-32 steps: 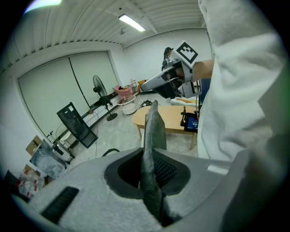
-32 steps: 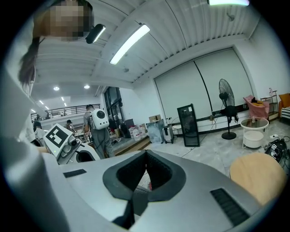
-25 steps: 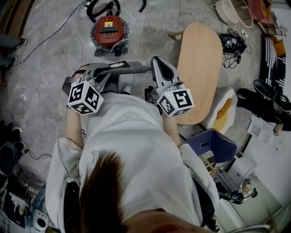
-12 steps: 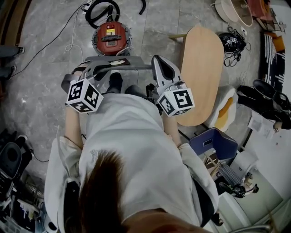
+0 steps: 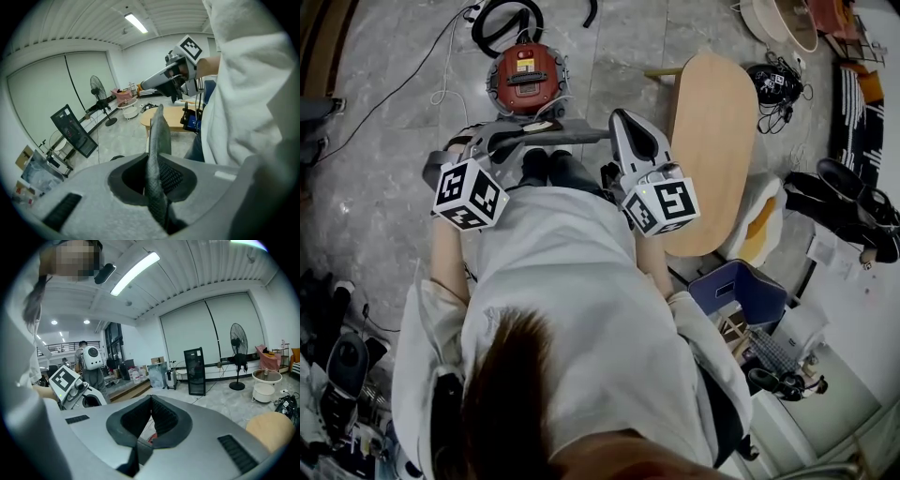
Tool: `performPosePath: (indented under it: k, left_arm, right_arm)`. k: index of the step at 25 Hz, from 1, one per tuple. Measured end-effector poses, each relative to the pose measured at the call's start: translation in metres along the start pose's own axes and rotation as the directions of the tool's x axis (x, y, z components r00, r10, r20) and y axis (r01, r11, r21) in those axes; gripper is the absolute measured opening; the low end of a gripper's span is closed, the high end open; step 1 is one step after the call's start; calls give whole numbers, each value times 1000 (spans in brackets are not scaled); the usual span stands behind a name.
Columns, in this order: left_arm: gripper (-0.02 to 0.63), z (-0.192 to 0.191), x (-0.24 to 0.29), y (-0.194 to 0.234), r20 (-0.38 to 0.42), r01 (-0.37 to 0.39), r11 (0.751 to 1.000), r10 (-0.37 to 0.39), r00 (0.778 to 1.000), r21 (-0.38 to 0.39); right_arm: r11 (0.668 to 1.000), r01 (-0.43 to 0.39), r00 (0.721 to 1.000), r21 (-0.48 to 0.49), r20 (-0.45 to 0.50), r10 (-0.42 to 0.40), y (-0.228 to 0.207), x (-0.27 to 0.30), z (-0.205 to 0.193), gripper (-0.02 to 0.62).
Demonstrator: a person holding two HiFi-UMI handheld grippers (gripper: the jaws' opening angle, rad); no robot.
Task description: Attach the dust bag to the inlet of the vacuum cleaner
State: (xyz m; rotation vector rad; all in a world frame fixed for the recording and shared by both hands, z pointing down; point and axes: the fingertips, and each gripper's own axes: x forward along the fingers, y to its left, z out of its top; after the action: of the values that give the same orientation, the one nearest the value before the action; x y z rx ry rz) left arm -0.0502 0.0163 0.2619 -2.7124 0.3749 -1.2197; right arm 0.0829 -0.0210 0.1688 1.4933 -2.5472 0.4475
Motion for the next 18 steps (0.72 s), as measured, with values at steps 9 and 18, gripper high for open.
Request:
performPosePath:
  k: [9, 18]
  left_arm:
    - [38, 14, -5, 6, -14, -30, 999, 30, 999, -19]
    - [38, 14, 3, 8, -15, -34, 999, 34, 999, -39]
  right_arm:
    - [994, -100, 994, -33, 36, 101, 1, 10, 24, 2]
    - [983, -172, 985, -61, 8, 172, 0, 19, 19, 3]
